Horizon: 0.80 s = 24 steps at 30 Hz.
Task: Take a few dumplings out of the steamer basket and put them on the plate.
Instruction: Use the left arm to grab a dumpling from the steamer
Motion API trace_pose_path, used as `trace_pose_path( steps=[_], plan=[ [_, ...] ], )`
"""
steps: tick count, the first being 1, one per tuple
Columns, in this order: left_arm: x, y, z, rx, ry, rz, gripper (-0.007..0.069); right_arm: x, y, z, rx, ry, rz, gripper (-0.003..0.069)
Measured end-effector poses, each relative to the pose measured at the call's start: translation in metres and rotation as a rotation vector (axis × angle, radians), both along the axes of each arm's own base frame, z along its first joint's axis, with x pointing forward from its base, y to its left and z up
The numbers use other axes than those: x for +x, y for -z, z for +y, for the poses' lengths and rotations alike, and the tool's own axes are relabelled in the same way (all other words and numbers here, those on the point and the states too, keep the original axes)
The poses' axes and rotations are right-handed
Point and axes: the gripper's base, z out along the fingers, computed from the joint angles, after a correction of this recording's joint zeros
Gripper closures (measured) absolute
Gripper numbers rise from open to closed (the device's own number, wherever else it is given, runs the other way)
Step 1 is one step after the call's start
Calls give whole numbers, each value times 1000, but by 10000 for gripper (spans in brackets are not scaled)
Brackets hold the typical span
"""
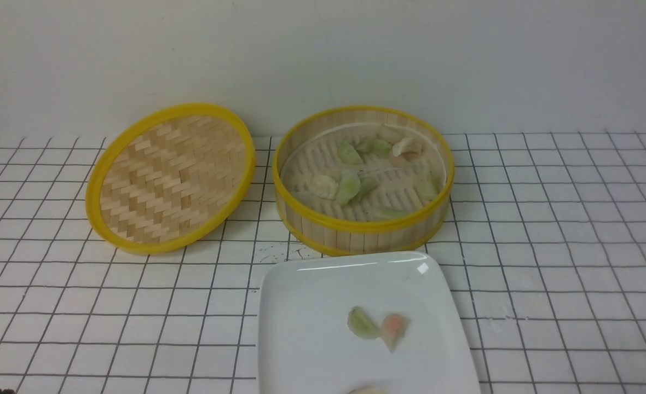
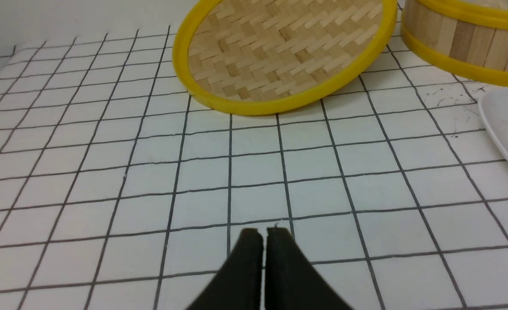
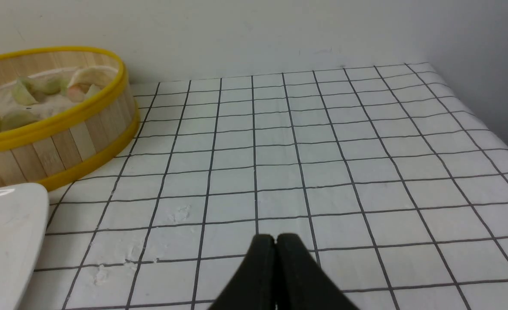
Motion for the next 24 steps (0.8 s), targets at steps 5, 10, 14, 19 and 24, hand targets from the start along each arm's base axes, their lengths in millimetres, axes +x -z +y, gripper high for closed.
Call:
trace_pose_path(
  steps=[5, 10, 14, 19, 24],
  plan=[
    [0, 0, 0, 6, 0, 0, 631, 0, 0, 0, 0, 0, 0, 669],
    [0, -1, 0, -17, -5, -12, 631, 0, 0, 0, 0, 0, 0, 669],
    [3, -10, -3, -250, -28, -108, 631, 0, 0, 0, 0, 0, 0, 669],
    [4, -26, -4, -636, -65, -254, 631, 0, 0, 0, 0, 0, 0, 669],
    [4, -40, 2, -780, -94, -412, 631, 0, 0, 0, 0, 0, 0, 669]
  ],
)
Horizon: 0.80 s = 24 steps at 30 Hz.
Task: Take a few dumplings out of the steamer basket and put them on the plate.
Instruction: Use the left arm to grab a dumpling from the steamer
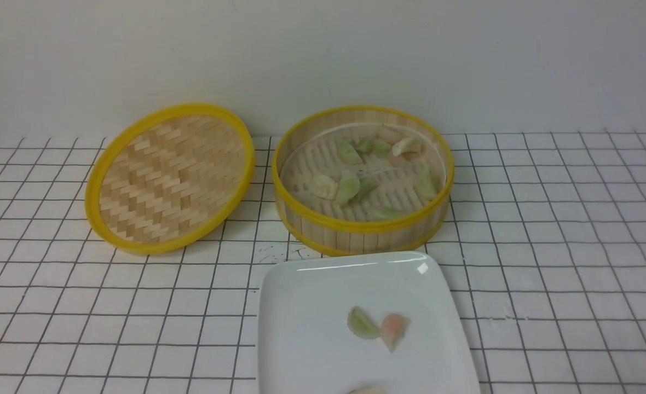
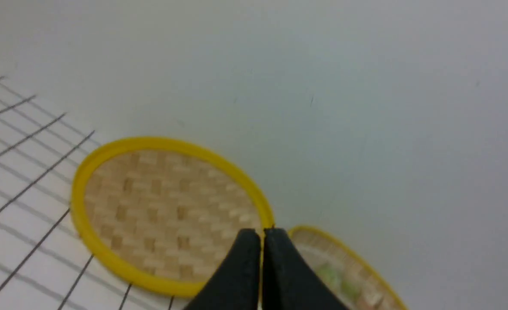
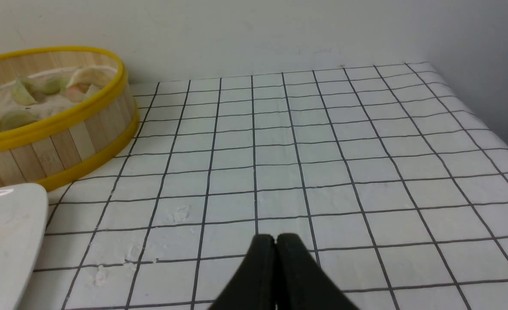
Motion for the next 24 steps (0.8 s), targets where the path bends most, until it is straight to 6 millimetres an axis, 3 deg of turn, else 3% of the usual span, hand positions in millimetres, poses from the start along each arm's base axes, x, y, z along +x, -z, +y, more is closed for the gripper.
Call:
trace_pose_path(
  steps=[6, 10, 14, 19, 21, 24],
  plan=[
    [-5, -19, 11, -31, -112, -220, 631, 0, 0, 0, 0, 0, 0, 669],
    [-8, -32, 9, -13, -101, -247, 631, 0, -1, 1, 28, -2, -17, 669],
    [-17, -83, 7, 2, -75, -325, 631, 3, -15, 2, 221, 0, -211, 669],
    [0, -140, -4, 123, 14, -151, 631, 0, -37, -3, 510, 30, -477, 669],
    [20, -164, -10, 231, 73, 29, 631, -3, -45, -7, 573, 46, -582, 669],
    [52, -176, -16, 322, 159, 272, 631, -5, -51, -10, 595, 57, -653, 669]
  ],
)
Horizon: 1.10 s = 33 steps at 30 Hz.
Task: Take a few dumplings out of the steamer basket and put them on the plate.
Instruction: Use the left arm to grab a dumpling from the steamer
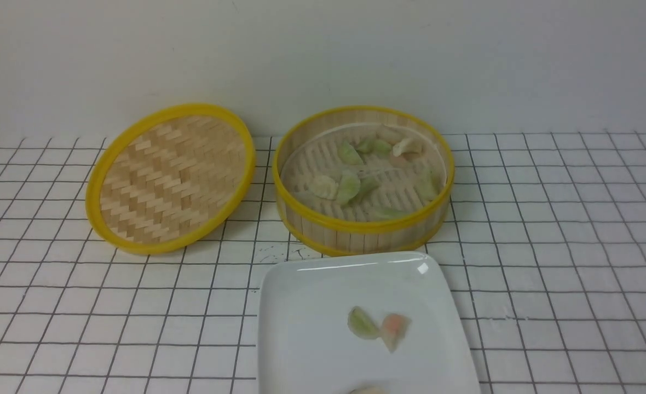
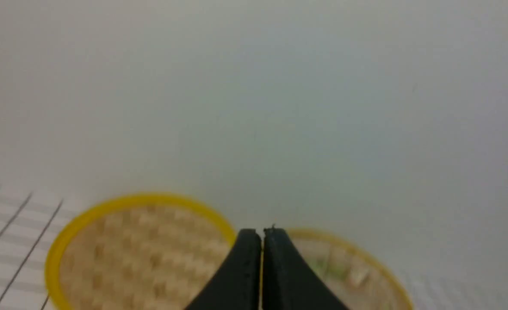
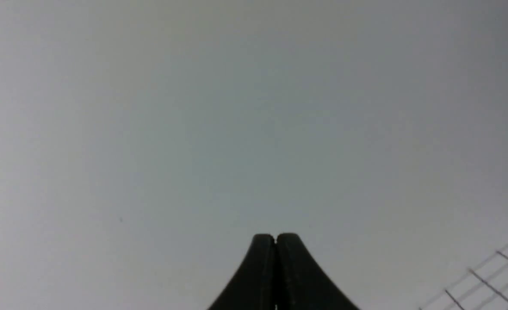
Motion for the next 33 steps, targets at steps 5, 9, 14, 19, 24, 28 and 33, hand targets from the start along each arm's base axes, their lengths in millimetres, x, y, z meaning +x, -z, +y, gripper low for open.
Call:
trace_pose_path(
  steps=[5, 9, 14, 19, 24, 28, 33],
  plan=[
    [60, 14, -13, 108, 163, 395, 631, -4, -7, -3, 6, 38, -92, 669],
    [99, 45, -26, 141, 341, 589, 631, -7, -11, -5, 3, 60, -139, 669],
    [128, 74, -46, 205, 542, 660, 631, -8, -12, -5, 7, 66, -159, 669],
    [154, 65, -74, 240, 646, 622, 631, -9, -17, -5, 2, 65, -185, 669],
    [200, 45, -107, 366, 763, 613, 631, -11, -76, 14, -162, -132, 85, 669],
    [229, 45, -123, 478, 811, 650, 631, -6, -110, 20, -285, -237, 397, 669],
    [269, 62, -145, 626, 844, 702, 631, 13, -130, 35, -485, -490, 914, 669]
  ],
)
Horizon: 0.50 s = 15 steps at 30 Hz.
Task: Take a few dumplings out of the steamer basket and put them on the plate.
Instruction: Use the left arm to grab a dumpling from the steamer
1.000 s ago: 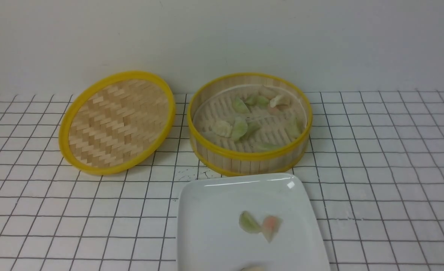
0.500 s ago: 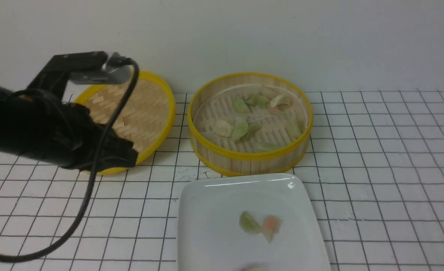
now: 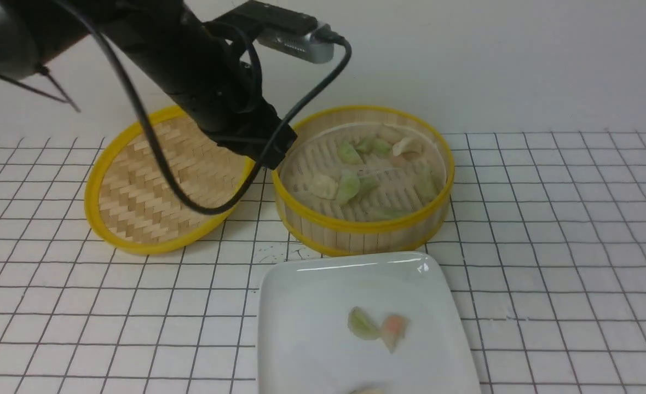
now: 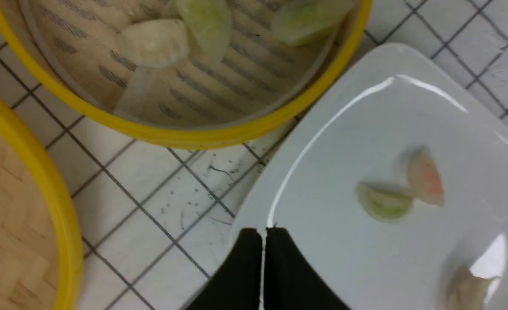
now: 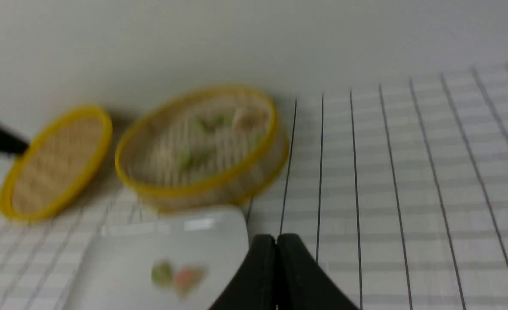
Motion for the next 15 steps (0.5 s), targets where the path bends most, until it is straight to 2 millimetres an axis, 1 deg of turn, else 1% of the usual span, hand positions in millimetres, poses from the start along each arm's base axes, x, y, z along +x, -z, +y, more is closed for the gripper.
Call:
trace_pose_path(
  steps=[2, 3, 4, 5, 6, 7, 9, 12, 13, 14, 15],
  plan=[
    [14, 7, -5, 14, 4, -6, 629, 9, 0, 6, -24, -63, 136, 669],
    [22, 12, -8, 16, 3, -7, 625, 18, 0, 11, -33, -102, 206, 669],
    [22, 12, -8, 16, 3, -7, 625, 20, 1, 12, -33, -107, 217, 669],
    [29, 17, -10, 17, 2, -8, 619, 27, 2, 15, -36, -129, 253, 669],
    [39, 26, -13, 21, 0, -8, 599, 36, 6, 20, -40, -159, 300, 669],
    [43, 30, -14, 21, -1, -9, 591, 39, 8, 21, -40, -170, 315, 669],
    [54, 42, -18, 21, -7, -15, 551, 48, 12, 26, -25, -200, 354, 669],
    [67, 61, -22, 28, 8, -35, 476, 54, 15, 32, 5, -229, 387, 669],
    [68, 63, -22, 29, 7, -35, 476, 54, 14, 32, 8, -231, 387, 669],
    [76, 76, -25, 35, 23, -59, 421, 56, 15, 34, 27, -243, 392, 669],
    [81, 83, -26, 39, 32, -74, 389, 58, 15, 36, 36, -254, 389, 669]
  ],
)
